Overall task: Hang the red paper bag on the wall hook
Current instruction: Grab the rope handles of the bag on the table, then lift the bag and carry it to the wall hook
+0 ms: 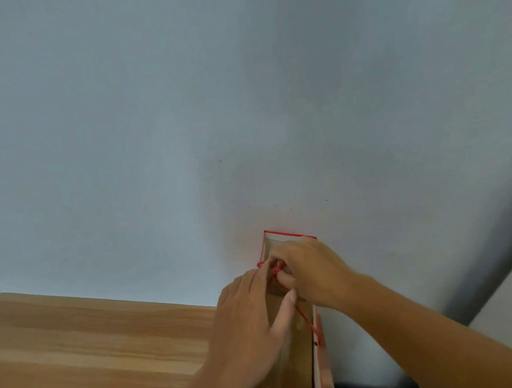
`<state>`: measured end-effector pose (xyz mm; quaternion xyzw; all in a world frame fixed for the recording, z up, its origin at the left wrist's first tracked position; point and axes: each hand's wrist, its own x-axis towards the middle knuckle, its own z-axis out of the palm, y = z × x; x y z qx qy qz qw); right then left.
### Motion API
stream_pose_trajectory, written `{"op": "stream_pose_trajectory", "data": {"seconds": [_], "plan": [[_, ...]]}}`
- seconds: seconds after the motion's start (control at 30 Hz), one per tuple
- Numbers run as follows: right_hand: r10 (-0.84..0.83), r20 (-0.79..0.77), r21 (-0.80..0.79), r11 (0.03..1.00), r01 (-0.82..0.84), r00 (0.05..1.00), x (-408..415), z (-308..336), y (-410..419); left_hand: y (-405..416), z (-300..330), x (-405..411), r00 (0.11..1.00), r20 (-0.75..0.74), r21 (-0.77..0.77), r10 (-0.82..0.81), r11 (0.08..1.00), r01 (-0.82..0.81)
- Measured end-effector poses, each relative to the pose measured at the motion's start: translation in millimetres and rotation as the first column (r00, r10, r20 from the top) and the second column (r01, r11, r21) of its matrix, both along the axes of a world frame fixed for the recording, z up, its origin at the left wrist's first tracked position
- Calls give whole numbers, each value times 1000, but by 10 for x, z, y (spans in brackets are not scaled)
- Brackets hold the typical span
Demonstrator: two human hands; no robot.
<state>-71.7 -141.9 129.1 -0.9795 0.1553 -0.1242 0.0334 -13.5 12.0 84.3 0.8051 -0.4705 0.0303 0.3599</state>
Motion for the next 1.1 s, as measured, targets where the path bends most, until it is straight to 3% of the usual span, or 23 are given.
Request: {"op": "stream_pose_trajectory", "data": {"seconds": [0.2,0.53,0.8,1.1], "plan": [[-74,150,51,996,67,986,-240,417,439,315,276,-98,999,48,-19,0,1000,1],[25,207,170,984,-61,978,-173,234,1321,1391,305,140,978,20,-47,210,977,-209],[199,177,380,890,-253,964,301,207,2208,2788,533,538,932,-81,-168,354,917,-363],[287,364,447,781,-436,886,1329,305,3646,4337,672,1328,880,21,-297,475,843,-448]]}}
